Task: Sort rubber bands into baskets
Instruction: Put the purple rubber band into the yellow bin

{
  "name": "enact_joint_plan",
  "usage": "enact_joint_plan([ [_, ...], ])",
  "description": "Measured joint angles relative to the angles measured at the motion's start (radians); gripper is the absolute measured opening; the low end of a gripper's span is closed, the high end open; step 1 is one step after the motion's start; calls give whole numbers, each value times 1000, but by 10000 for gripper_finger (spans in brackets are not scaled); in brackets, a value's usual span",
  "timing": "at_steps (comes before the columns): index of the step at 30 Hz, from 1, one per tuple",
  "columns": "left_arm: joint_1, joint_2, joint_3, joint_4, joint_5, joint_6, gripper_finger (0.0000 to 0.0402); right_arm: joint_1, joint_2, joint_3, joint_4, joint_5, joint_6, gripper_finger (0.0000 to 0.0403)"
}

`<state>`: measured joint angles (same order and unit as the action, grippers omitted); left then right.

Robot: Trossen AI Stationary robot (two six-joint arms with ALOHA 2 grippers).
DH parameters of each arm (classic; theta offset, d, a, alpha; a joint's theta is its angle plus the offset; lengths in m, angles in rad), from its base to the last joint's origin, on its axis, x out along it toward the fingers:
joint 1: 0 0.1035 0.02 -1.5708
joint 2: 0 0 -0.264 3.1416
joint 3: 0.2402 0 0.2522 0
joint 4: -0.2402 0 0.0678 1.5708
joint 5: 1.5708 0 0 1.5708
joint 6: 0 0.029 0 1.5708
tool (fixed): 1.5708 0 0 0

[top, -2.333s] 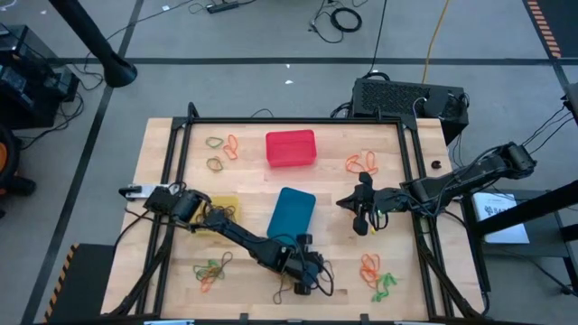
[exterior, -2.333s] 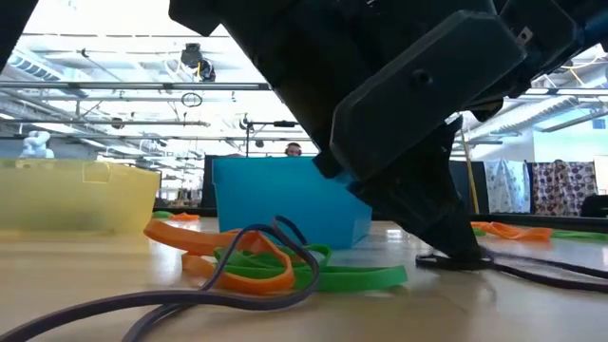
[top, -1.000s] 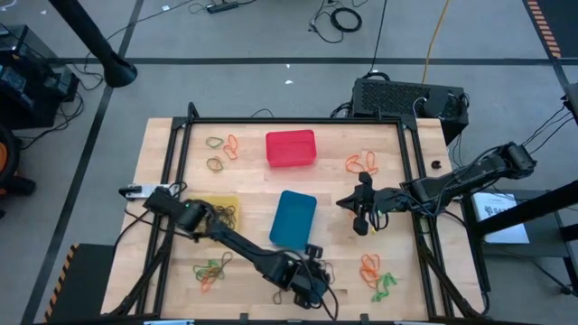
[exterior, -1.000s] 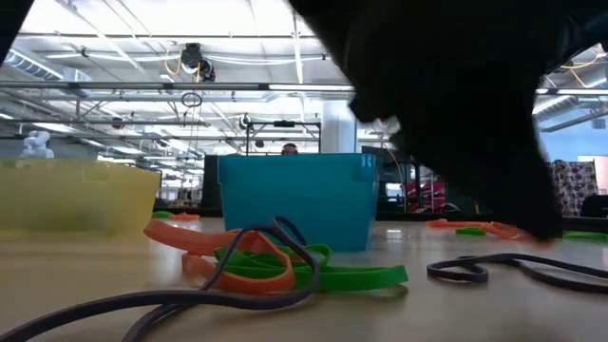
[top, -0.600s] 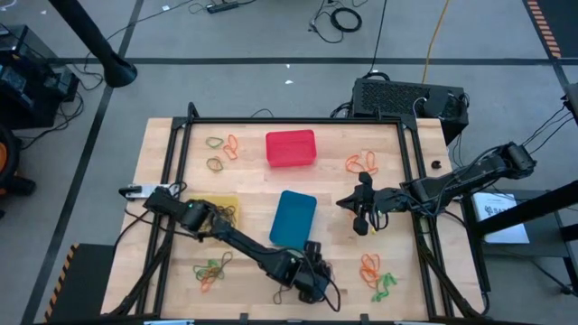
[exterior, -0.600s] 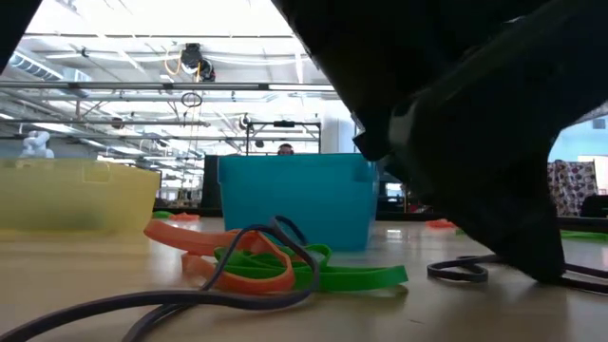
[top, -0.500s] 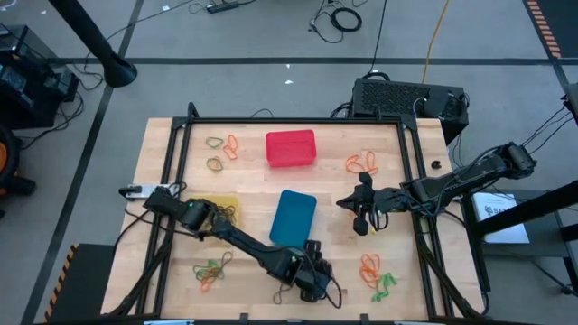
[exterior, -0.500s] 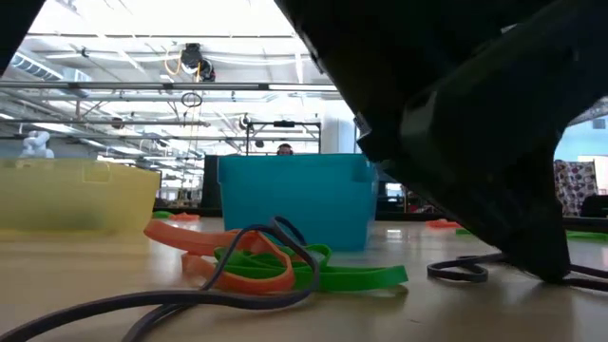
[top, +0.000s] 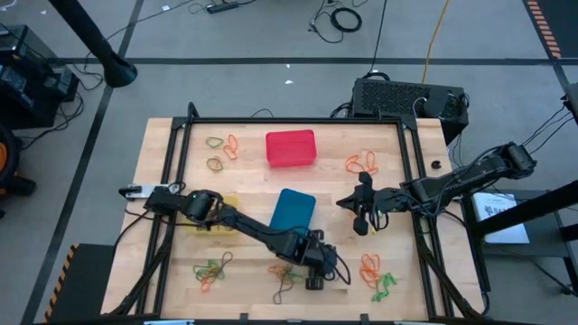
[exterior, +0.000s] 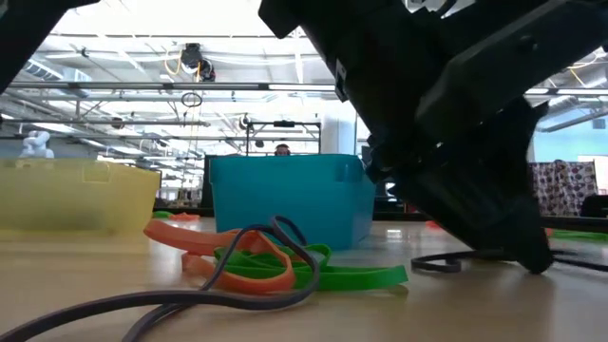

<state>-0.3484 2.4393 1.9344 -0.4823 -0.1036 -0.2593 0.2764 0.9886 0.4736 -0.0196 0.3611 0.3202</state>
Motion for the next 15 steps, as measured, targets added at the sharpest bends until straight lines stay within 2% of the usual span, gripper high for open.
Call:
enact_joint_plan([
  [7,-9,-4,0,1,-6,11,15,0,0,0,0,0,0,0],
  [11,-20,-29,-5,3,-19,34,8,0,0,0,0,0,0,0],
  [15,-53,-90,-4,58,-89,81,3,0,0,0,0,0,0,0],
])
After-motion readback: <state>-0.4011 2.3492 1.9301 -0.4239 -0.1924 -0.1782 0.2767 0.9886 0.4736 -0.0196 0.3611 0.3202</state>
